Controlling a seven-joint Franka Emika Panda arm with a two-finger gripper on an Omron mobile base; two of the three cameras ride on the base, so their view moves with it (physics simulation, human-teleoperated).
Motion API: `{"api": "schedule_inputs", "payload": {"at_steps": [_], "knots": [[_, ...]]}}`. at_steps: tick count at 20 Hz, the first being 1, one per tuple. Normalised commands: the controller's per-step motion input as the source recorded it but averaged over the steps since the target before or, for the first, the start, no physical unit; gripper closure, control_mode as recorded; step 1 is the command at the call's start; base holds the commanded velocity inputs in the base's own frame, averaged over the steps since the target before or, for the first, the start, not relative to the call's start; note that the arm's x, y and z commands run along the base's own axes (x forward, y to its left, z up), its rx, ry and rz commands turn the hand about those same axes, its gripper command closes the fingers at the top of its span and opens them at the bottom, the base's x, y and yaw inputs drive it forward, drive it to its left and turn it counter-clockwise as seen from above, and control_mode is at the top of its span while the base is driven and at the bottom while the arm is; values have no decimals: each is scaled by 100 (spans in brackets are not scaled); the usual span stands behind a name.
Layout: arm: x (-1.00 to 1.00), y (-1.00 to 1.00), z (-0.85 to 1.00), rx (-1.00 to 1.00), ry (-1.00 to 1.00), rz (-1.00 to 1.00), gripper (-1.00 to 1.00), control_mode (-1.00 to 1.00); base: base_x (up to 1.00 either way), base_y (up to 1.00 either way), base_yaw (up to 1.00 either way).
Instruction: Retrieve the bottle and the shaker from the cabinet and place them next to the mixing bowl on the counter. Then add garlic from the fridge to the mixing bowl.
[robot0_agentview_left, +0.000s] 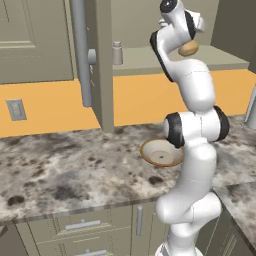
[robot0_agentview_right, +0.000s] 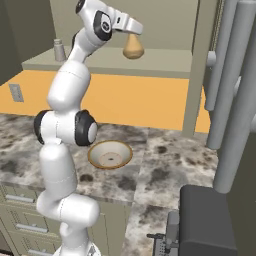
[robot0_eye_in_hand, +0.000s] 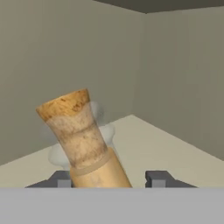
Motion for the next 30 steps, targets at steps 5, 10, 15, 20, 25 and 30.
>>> {"api": "schedule_inputs", "payload": {"at_steps": [5, 10, 15, 20, 25, 30], "knots": [[-99, -24, -6, 1, -16, -25, 100, -100, 0, 0, 0], [-100, -19, -4, 0, -45, -14, 100, -100, 0, 0, 0], [-100, -24, 0, 0, -35, -2, 100, -100, 0, 0, 0], [-100, -1, 0, 0, -17, 0, 100, -100, 0, 0, 0], [-100, 40, -6, 0, 0, 0, 100, -100, 0, 0, 0], [-97, 64, -32, 0, 0, 0, 100, -100, 0, 0, 0]]}}
